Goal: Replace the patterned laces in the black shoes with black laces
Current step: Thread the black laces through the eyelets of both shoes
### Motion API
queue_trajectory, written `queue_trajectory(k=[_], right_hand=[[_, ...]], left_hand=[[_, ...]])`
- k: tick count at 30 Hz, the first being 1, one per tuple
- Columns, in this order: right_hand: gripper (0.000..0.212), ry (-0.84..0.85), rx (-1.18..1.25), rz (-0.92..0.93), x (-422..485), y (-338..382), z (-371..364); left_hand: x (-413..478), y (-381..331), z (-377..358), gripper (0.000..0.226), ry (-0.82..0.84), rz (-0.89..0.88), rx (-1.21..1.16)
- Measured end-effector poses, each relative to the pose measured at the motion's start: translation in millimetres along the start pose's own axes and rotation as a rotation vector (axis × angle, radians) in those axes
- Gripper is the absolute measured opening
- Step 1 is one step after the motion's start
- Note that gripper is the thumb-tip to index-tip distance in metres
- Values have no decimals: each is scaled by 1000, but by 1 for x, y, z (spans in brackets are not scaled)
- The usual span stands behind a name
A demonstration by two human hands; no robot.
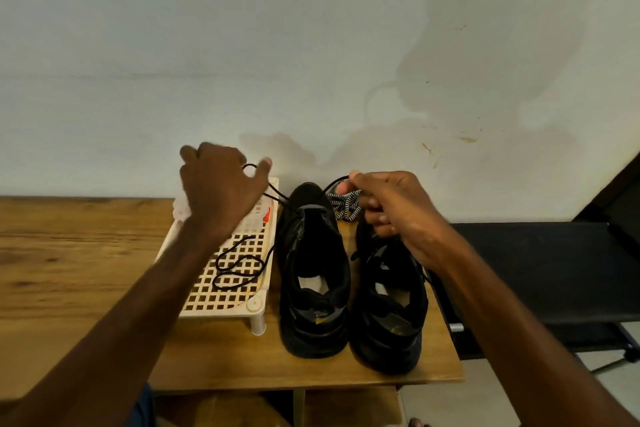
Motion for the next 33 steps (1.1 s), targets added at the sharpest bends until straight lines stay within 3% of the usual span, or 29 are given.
queue_trajectory(k=[2, 5, 7, 9, 12, 16, 20, 25, 29, 33], right_hand=[[28, 5, -99, 37, -1, 2, -8], [36, 17, -125, 73, 0, 5, -14], [33, -18, -117, 90, 4, 5, -10], [29, -79, -194, 142, 11, 2, -3], [22, -150, -373, 222, 17, -2, 4], [19, -146, -464, 167, 22, -16, 10], [8, -140, -396, 74, 23, -24, 12], [23, -244, -477, 111, 23, -19, 20], [5, -209, -445, 87, 31, -25, 15], [5, -166, -415, 52, 34, -28, 13]], left_hand=[[-15, -35, 3, 42, -31, -208, -127], [-44, -79, -12, 29, 368, -353, -567], [-57, -89, -20, 25, 492, -449, -600], [-56, -83, -24, 24, 447, -495, -557], [-38, -62, -24, 22, 341, -377, -585], [-18, -35, -26, 22, 219, -299, -519], [-10, -17, -32, 23, 171, -229, -440], [-7, -5, -31, 28, 75, -153, -389], [-10, -1, -36, 28, 42, -114, -358], [-11, 5, -39, 22, -22, -118, -326]])
Point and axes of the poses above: each hand's wrist, its own x-axis towards the middle knuckle, its own z-axis out of the back of the hand, y = z × x, the point moved 7 cm from there along x, towards the middle knuckle, and after that the axes turned 12 degrees about -y, right-handed, at the moved point
